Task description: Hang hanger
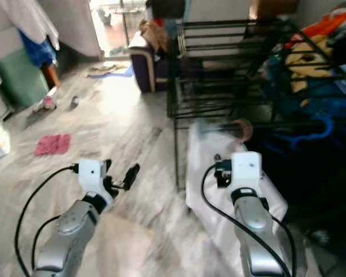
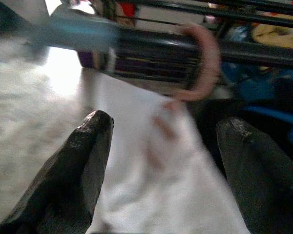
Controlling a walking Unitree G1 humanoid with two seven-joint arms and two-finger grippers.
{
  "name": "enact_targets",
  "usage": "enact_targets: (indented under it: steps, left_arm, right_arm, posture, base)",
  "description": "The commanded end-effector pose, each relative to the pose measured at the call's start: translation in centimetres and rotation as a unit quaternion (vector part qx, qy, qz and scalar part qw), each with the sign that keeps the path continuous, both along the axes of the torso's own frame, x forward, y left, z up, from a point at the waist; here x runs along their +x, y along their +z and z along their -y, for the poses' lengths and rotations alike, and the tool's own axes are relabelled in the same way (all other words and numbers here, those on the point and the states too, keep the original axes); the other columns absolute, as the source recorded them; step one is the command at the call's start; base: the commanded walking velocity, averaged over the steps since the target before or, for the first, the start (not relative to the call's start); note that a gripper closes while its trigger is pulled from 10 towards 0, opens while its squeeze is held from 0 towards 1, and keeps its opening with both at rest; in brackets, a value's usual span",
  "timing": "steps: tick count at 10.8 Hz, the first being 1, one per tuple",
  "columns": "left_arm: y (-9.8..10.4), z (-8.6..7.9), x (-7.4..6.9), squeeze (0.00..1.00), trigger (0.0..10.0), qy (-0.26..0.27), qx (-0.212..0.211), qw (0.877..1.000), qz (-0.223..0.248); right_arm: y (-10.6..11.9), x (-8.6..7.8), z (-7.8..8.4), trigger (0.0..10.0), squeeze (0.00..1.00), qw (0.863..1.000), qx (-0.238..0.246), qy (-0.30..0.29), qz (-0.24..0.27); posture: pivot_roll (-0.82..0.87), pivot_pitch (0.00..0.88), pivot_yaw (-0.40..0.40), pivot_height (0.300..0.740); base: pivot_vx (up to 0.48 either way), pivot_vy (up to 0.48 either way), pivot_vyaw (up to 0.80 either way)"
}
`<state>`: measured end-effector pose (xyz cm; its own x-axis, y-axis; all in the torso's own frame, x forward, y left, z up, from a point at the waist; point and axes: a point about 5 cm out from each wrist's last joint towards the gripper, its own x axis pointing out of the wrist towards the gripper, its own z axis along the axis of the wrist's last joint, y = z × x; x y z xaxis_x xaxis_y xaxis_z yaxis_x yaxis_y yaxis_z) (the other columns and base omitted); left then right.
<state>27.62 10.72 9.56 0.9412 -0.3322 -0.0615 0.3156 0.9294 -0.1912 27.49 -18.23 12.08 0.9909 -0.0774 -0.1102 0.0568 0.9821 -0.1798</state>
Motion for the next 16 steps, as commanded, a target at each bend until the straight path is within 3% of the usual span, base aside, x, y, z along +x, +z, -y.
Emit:
enact_targets:
  steps: [1, 3, 4, 5, 9, 10, 11, 14, 16]
  left_arm:
    - [0.0, 0.5, -0.2, 0.00, 10.0, -0.012, 0.003, 1.000, -0.002]
    - [-0.2, 0.4, -0.3, 0.00, 10.0, -0.012, 0.001, 1.000, -0.012]
    - [-0.3, 0.4, -0.3, 0.00, 10.0, -0.016, -0.001, 1.000, -0.015]
    - [-0.3, 0.5, -0.2, 0.00, 10.0, -0.020, 0.000, 1.000, -0.019]
    - [-0.4, 0.6, -0.1, 0.00, 10.0, -0.030, 0.003, 0.999, -0.026]
    - [-0.5, 0.7, -0.2, 0.00, 10.0, -0.031, 0.004, 0.999, -0.028]
    - [-0.5, 0.6, -0.2, 0.00, 10.0, -0.031, 0.005, 0.999, -0.028]
    - [-0.6, 0.4, -0.3, 0.00, 10.0, -0.027, 0.008, 0.999, -0.031]
    - [-0.6, 0.4, -0.4, 0.00, 10.0, -0.024, 0.009, 0.999, -0.033]
  right_arm:
    - [-0.3, -0.1, 0.9, 10.0, 0.00, 0.999, -0.005, -0.037, -0.016]
    - [-1.3, -1.6, 1.9, 10.0, 0.00, 0.996, -0.034, -0.073, -0.036]
    - [-2.2, -2.0, 2.3, 10.0, 0.00, 0.994, -0.021, -0.082, -0.067]
    - [-2.7, -1.7, 2.7, 10.0, 0.00, 0.993, -0.001, -0.078, -0.089]
    - [-3.0, 0.9, 4.2, 10.0, 0.00, 0.990, 0.002, -0.044, -0.133]
    - [-3.8, 1.6, 4.0, 6.0, 0.00, 0.987, 0.029, -0.023, -0.155]
    - [-4.0, 2.1, 3.8, 0.0, 0.00, 0.986, 0.041, -0.017, -0.161]
    - [-4.4, 3.4, 2.7, 0.0, 0.00, 0.985, 0.050, 0.006, -0.163]
    - [-3.0, 4.4, 2.3, 0.0, 0.00, 0.992, 0.032, 0.003, -0.123]
  posture:
    - [-0.03, 0.007, 0.040, 0.740]
    - [-0.03, 0.008, 0.039, 0.740]
    - [-0.03, 0.012, 0.042, 0.740]
    - [-0.03, 0.014, 0.046, 0.740]
    - [-0.02, 0.011, 0.049, 0.740]
    - [-0.02, 0.012, 0.046, 0.740]
    - [-0.01, 0.013, 0.043, 0.740]
    - [0.00, 0.015, 0.036, 0.740]
    - [-0.01, 0.014, 0.034, 0.740]
  base:
    - [0.000, 0.000, 0.00]
    - [0.000, 0.000, 0.00]
    - [0.000, 0.000, 0.00]
    - [0.000, 0.000, 0.00]
    - [0.000, 0.000, 0.00]
    - [0.000, 0.000, 0.00]
    - [0.000, 0.000, 0.00]
    - [0.000, 0.000, 0.00]
    - [0.000, 0.000, 0.00]
